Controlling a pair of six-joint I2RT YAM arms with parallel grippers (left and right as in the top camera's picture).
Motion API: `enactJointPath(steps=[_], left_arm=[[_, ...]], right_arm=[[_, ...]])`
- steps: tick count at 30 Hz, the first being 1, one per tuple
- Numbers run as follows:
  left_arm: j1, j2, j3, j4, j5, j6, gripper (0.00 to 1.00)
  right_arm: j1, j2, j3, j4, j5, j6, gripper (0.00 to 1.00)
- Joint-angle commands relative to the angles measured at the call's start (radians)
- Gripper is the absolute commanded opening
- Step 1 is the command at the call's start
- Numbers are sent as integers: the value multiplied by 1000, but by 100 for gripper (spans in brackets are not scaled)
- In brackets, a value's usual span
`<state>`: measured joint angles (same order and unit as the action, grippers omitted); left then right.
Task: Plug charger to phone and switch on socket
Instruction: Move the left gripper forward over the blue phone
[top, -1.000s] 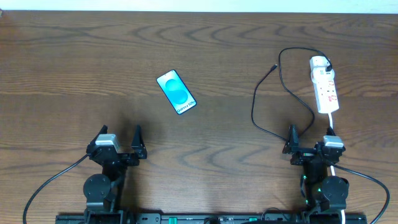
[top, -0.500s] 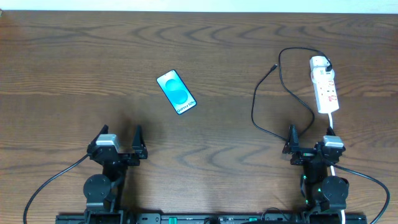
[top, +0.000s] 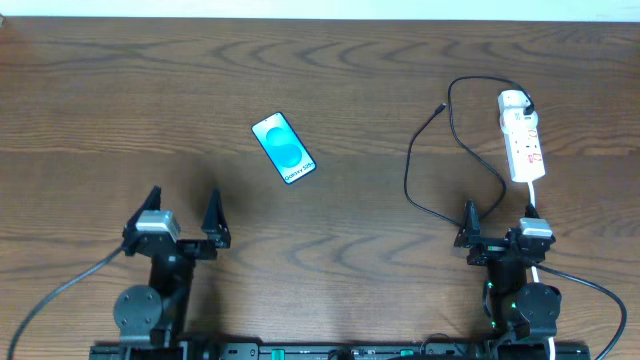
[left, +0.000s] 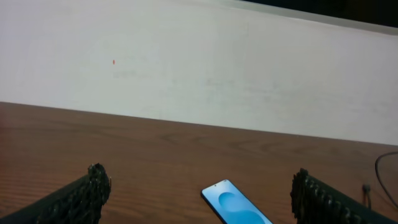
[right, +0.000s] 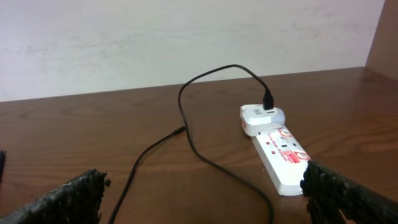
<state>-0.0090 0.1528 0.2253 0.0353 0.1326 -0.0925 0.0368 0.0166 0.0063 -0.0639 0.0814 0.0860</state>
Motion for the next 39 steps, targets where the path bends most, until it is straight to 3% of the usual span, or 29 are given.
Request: enactJointPath(steps=[1,6,16,18,23,28,36,39], left_arm=[[-3,119,95,4,13,6,94],[-4,340,269,-36,17,5,94],[-71,741,742,-306,51,-51,94],[-149,875,906,-430,-76,-104,95],[-291,1065,1114,-597,-266,-201,95],[-401,1151,1152,-612,-237,-201,95],[-431,1187,1151,-712,-225,-200,95],[-430,1203,1152,-661,-299,-311,95]], right_arm=[[6,-9,-1,-5,-6,-13,99],[6,-9,-1,-5,-6,-13,99],[6,-9,-1,-5,-6,-13,99],[6,-9,-1,-5,-6,-13,99],[6,-9,-1,-5,-6,-13,99],[6,-9,-1,-5,-6,-13,99],[6,-9,-1,-5,-6,-13,99],[6,-9,-1,-5,-6,-13,99]])
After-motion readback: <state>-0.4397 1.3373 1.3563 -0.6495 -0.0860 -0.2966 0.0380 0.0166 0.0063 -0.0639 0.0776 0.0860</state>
